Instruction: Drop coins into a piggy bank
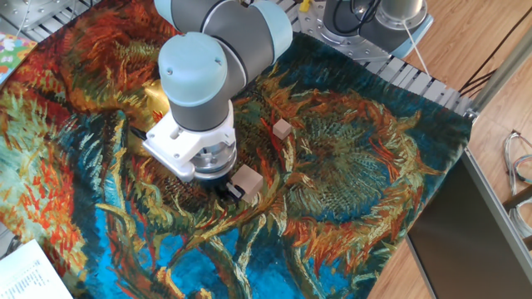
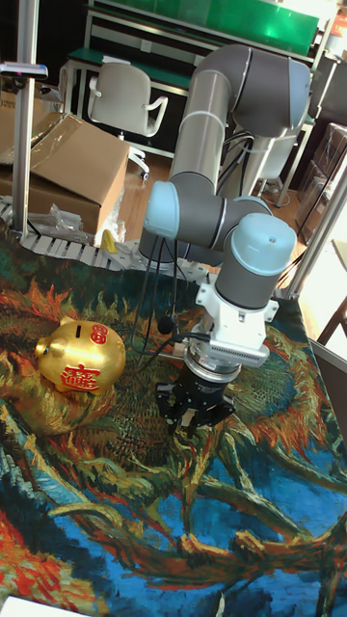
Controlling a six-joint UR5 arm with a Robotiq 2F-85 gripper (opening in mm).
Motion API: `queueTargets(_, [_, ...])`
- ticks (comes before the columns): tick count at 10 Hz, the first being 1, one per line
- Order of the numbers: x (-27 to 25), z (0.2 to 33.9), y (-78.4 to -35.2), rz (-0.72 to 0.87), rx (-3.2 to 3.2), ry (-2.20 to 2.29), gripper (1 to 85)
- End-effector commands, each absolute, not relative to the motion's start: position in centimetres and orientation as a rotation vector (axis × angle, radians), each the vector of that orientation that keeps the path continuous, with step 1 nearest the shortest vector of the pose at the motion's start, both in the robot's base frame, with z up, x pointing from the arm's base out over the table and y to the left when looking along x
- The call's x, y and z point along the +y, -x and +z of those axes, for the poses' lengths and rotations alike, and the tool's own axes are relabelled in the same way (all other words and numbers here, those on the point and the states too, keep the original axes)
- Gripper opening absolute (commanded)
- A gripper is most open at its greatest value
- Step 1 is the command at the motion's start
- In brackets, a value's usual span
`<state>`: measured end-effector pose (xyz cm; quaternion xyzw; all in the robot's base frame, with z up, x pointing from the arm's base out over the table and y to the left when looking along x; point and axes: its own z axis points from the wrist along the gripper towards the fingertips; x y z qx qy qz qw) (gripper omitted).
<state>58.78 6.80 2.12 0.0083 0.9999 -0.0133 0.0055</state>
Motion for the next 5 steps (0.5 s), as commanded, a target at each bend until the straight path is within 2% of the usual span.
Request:
queueTargets(1, [6.8, 2.1, -58.9, -0.022, 3.125, -0.056, 33.3])
queueTargets(5, [7.6, 2.0, -57.8, 0.017, 3.163, -0.108, 33.3])
